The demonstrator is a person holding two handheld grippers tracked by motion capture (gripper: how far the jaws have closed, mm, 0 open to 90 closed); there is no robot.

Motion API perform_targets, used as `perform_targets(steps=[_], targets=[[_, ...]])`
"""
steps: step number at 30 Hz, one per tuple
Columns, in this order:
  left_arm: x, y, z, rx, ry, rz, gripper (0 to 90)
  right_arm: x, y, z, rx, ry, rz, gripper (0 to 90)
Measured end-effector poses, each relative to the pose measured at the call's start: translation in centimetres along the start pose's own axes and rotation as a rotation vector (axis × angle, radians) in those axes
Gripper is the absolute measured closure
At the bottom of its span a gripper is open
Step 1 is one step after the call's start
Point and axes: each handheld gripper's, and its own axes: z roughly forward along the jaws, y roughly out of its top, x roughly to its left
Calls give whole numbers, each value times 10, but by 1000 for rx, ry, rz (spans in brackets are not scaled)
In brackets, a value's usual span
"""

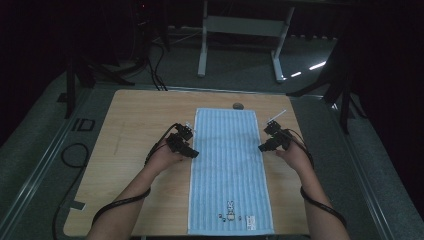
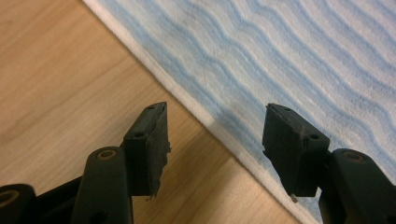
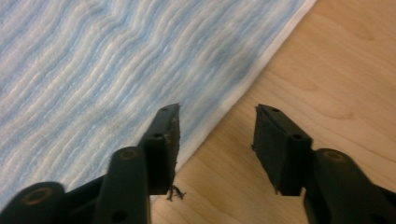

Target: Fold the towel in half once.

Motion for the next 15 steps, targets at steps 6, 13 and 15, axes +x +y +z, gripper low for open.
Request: perform_targets(steps=[6, 13, 15], targets=[[0, 8, 1, -20, 2, -11, 394, -6, 5, 2, -43, -9, 29, 449], [7, 13, 7, -32, 41, -49, 394, -10, 15, 12, -42, -29, 61, 502], [11, 15, 10, -43, 41, -76, 394, -12, 18, 17, -34, -27, 80, 510]])
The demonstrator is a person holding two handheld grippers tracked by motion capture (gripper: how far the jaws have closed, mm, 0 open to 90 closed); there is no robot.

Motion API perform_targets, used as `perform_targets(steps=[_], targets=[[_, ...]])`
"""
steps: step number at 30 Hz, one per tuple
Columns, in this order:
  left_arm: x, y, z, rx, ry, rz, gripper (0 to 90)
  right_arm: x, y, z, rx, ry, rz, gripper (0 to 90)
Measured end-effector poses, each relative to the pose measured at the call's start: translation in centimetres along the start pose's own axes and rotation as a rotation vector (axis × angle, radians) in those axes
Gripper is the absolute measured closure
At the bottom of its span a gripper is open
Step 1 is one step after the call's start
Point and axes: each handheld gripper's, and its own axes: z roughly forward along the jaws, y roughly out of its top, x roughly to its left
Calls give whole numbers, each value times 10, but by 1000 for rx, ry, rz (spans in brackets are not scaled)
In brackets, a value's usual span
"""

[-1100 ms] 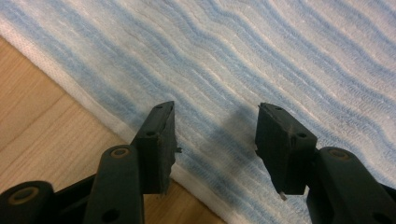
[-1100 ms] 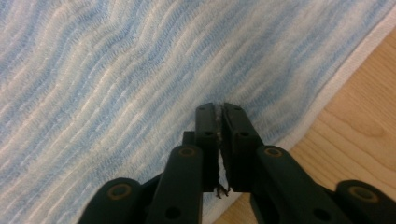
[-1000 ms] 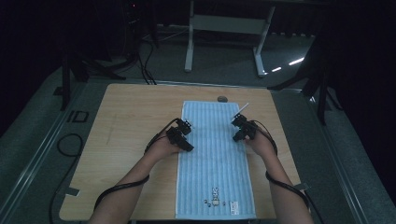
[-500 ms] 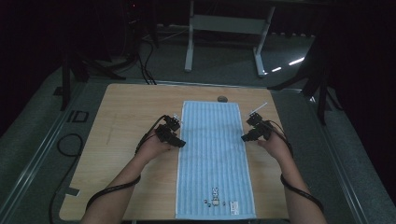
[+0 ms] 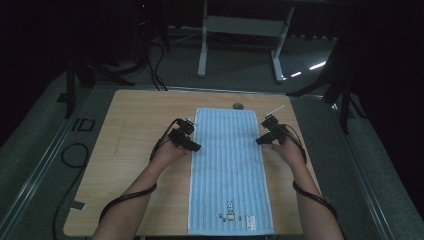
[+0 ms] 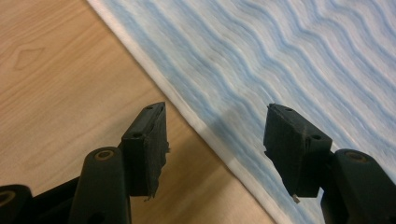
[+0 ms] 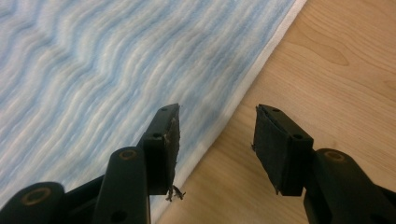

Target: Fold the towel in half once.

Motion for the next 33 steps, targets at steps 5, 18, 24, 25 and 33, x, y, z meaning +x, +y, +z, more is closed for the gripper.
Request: perform_targets(steps=[5, 18, 24, 25, 33], targets=[[11, 4, 10, -4, 23, -29, 394, -5, 5, 18, 22, -17, 46, 515], [4, 9, 26, -18, 29, 3, 538, -4, 8, 33, 62, 12, 48, 735], [-1, 12, 22, -36, -2, 7, 865, 5, 10, 31, 78, 3, -9, 873], [-1, 12, 22, -36, -2, 7, 868, 5, 10, 31, 78, 3, -9, 873], [-10, 9, -16, -97, -14, 66, 869, 2, 3, -4, -15, 44, -8, 874]])
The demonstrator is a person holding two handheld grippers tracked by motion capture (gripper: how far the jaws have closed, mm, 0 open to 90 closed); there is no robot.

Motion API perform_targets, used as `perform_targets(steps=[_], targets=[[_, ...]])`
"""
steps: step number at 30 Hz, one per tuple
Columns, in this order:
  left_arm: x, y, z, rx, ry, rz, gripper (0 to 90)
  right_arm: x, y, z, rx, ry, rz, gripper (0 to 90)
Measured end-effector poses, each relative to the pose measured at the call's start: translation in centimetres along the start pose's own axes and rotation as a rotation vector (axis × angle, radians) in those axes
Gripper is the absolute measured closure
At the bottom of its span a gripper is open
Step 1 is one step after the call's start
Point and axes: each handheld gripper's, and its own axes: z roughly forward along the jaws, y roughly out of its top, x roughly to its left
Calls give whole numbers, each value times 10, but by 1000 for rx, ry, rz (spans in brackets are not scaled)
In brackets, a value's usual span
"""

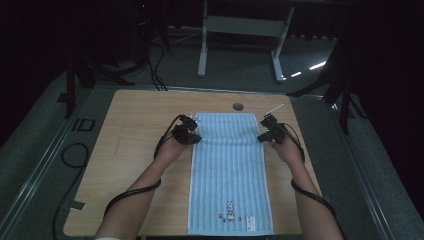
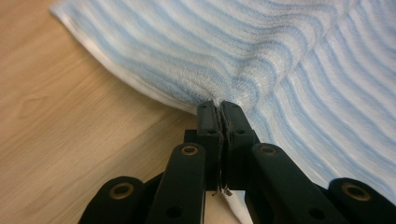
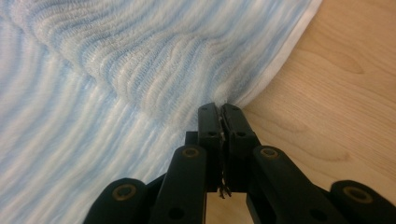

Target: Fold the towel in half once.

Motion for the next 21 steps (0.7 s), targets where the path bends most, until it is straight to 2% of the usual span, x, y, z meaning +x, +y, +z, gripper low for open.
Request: perform_targets(steps=[2, 6, 7, 9, 11, 14, 15, 17, 18, 19, 20, 21], targets=[[-9, -5, -14, -9, 4, 29, 868, 5, -8, -14, -38, 10, -32, 874], [-21, -14, -23, 5, -2, 64, 867, 15, -18, -25, -68, 10, -54, 874], [-21, -14, -23, 5, -2, 64, 866, 15, -18, -25, -68, 10, -54, 874], [-29, -25, -28, 2, -18, 79, 865, 25, -34, -32, -86, 23, -86, 873], [-35, -34, -30, 5, -21, 91, 865, 29, -43, -34, -94, 39, -92, 873], [-44, -46, -30, 28, -36, 102, 863, 35, -57, -35, -106, 59, -97, 873], [-47, -51, -30, 50, -47, 111, 857, 37, -62, -34, -106, 66, -95, 872], [-53, -55, -34, 46, -32, 137, 792, 41, -71, -33, -85, 77, -108, 805], [-54, -56, -39, 38, -32, 140, 751, 42, -75, -36, -95, 56, -117, 793], [-54, -56, -43, 27, -37, 135, 738, 41, -76, -40, -112, 42, -107, 762], [-54, -54, -47, 13, -37, 125, 720, 39, -76, -45, -132, 45, -94, 722], [-53, -53, -49, 8, -40, 117, 718, 37, -76, -49, -141, 60, -76, 721]])
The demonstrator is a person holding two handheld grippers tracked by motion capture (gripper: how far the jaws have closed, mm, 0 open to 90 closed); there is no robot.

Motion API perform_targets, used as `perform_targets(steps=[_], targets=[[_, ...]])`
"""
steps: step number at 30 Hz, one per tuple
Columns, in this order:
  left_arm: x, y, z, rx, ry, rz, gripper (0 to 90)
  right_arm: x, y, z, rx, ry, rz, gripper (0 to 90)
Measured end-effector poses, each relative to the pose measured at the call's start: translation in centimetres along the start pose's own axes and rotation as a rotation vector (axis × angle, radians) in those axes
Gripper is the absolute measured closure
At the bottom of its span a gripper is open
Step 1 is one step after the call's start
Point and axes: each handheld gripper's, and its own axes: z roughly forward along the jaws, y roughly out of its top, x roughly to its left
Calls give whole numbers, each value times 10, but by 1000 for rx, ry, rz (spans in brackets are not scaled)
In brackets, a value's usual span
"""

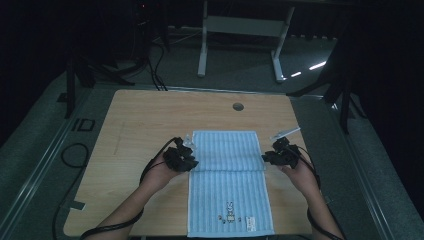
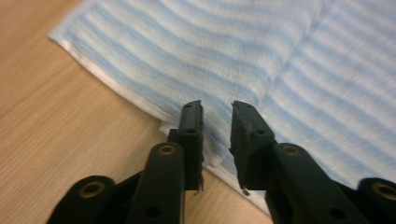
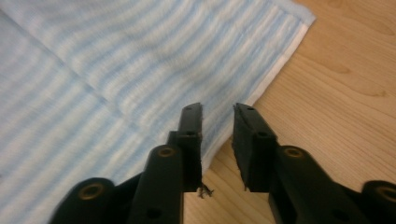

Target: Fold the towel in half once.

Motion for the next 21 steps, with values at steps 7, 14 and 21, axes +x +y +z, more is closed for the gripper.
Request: perform_targets(steps=[7, 14, 21], targets=[[1, 2, 22, 49, -24, -14, 732, 10, 5, 15, 42, 19, -35, 836], [4, -6, 47, 105, -34, -23, 731, 11, 1, 42, 110, 18, -35, 867], [17, -6, 46, 117, -5, -17, 732, 13, 3, 60, 137, 33, -25, 872]])
